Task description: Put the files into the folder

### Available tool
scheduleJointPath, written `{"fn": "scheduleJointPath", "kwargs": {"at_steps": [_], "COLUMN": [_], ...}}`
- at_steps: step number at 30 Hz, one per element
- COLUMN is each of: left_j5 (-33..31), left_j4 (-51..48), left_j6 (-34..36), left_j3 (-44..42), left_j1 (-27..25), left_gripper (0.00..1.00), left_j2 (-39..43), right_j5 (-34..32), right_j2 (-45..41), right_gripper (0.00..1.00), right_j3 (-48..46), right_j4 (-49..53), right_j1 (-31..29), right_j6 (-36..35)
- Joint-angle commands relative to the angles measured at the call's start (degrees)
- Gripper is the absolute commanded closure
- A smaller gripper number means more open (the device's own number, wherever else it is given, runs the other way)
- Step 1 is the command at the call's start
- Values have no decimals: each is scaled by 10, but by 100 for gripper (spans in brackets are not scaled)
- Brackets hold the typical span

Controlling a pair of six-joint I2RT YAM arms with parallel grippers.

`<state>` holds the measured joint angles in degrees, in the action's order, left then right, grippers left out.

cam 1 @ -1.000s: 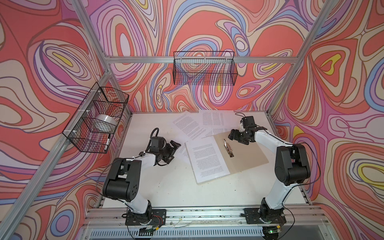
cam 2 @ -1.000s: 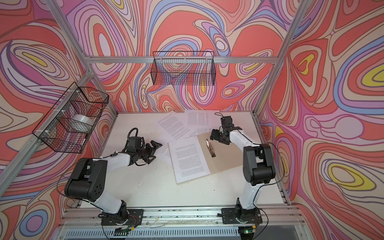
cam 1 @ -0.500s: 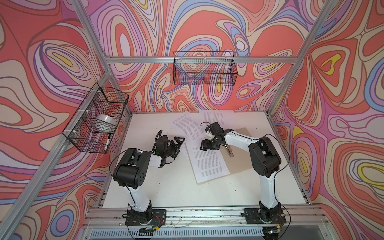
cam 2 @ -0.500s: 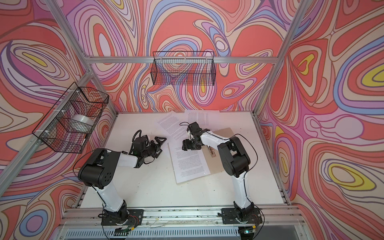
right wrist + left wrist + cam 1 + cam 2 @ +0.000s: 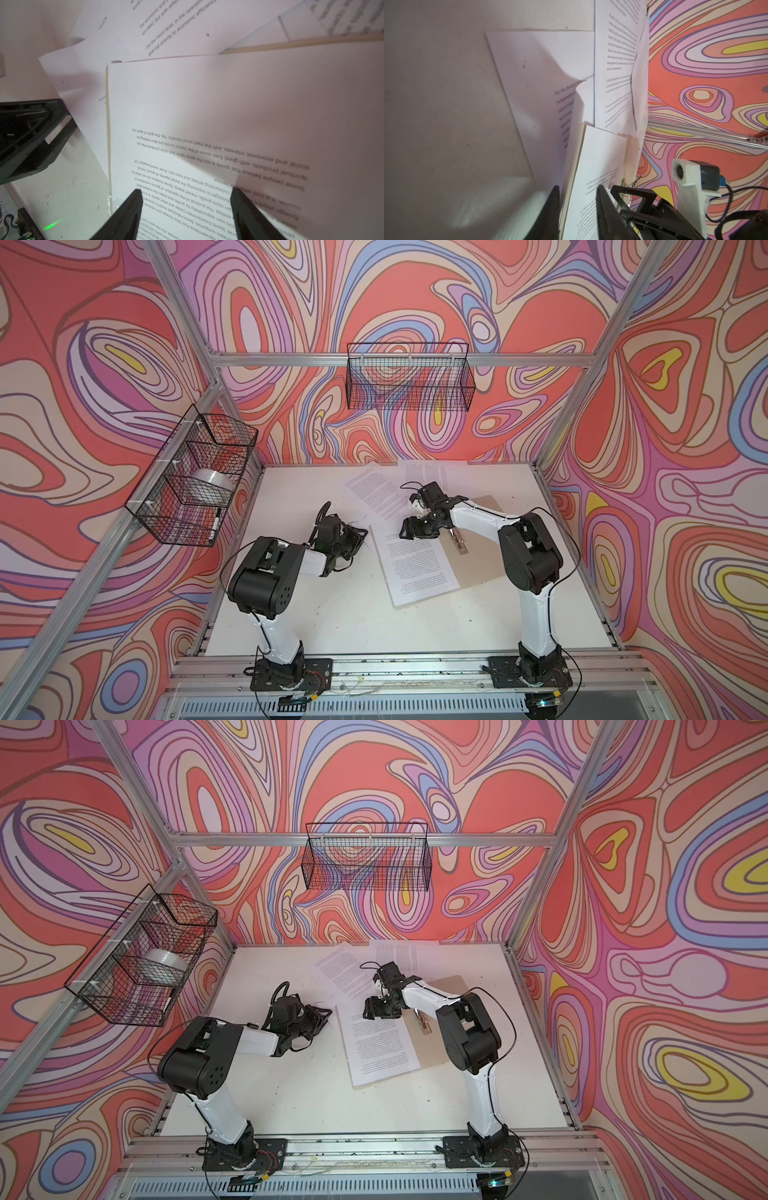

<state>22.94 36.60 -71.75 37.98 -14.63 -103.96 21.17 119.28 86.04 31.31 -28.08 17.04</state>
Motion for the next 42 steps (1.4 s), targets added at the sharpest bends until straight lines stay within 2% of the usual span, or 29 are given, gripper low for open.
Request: {"fn": "scheduleJointPath", "kwargs": {"at_steps": [1,4,8,10,15,21,25,29,33,38,41,42], "left_j5": [2,-3,-30,-55,-104,-142,-141,-140,-118,-116,-99,-94], "left_j4": [4,-11,-101,-183,-354,-569,-664,-736,-775,-798,-808,-810], "left_j6": [-9,-5,44,94,180,266,316,358,368,382,393,396], "left_j3": [22,25,28,39,69,145,199,268,322,371,394,403], "left_j1": [0,5,14,14,18,35,58,62,64,65,66,66], "left_gripper": [85,100,100,100,100,100,100,100,100,100,100,100], "left_j2": [-22,-18,53,111,236,335,387,404,399,387,371,365], "right_j5": [7,-4,-47,-87,-113,-148,-114,-93,-73,-80,-70,-71], "right_j2": [-45,-77,-148,-173,-228,-253,-252,-226,-183,-164,-153,-153], "right_gripper": [29,29,22,16,3,2,6,10,20,24,38,40], "right_j3": [5,-2,-46,-65,-141,-191,-219,-222,-211,-214,-212,-212], "right_j4": [13,15,-4,8,-8,-4,-19,-22,-24,-31,-22,-19], "right_j1": [1,4,40,73,156,173,172,171,170,151,145,138], "right_j6": [-11,-15,-1,7,16,-2,-5,-11,-14,-10,-4,-1]}}
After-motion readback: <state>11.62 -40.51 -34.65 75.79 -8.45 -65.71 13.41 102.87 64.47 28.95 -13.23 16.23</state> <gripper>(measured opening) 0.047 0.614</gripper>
